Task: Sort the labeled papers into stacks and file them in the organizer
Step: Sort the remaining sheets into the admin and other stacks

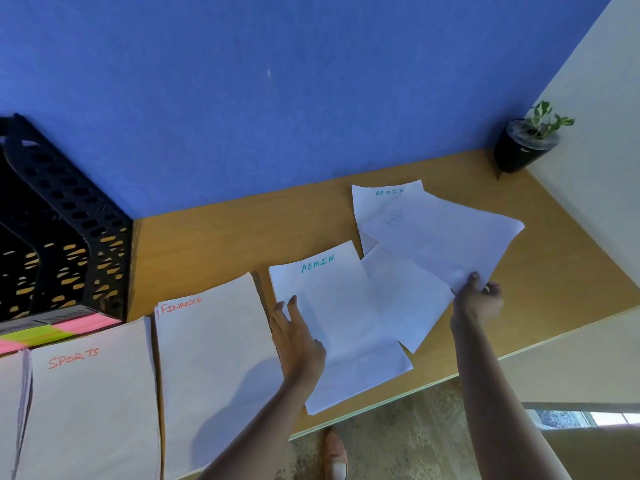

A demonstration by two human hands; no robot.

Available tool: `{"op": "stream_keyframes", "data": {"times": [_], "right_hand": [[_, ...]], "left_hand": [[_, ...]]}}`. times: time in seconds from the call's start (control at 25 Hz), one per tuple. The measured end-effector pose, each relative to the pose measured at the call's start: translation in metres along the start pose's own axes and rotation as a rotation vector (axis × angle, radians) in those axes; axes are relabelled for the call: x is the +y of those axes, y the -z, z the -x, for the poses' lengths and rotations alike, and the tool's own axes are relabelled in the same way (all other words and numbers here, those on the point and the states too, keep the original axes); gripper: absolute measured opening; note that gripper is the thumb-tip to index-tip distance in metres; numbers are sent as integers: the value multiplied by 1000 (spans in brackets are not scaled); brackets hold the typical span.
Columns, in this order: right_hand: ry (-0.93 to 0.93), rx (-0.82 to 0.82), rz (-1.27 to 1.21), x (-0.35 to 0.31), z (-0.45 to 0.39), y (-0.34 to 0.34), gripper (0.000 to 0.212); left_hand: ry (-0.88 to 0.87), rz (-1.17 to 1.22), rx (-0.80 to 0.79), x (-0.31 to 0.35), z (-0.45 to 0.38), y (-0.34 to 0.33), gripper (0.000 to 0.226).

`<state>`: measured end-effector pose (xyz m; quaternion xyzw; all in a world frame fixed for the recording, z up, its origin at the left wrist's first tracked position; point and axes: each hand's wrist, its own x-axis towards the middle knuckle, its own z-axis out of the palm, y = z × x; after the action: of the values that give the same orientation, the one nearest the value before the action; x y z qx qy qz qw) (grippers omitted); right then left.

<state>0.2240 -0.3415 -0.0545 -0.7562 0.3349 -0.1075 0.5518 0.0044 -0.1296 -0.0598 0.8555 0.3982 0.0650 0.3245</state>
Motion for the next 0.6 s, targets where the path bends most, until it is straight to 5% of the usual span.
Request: {"op": "stream_keyframes", "data": {"times": [0.12,0.28,0.48,0.6], "right_hand": [[-10,-70,-135,-3,29,-5,21],[2,-165,-251,5,86,-10,21],[12,-350,-257,18,147,-13,13],[43,-478,-222,26,165,-10,16]], "left_hand": [[14,130,-3,5,-5,1,86],[25,584,-68,28,-20,8,65],[258,1264,-166,53,-49,29,35],[328,1268,-111,56,-60,33,19]]}}
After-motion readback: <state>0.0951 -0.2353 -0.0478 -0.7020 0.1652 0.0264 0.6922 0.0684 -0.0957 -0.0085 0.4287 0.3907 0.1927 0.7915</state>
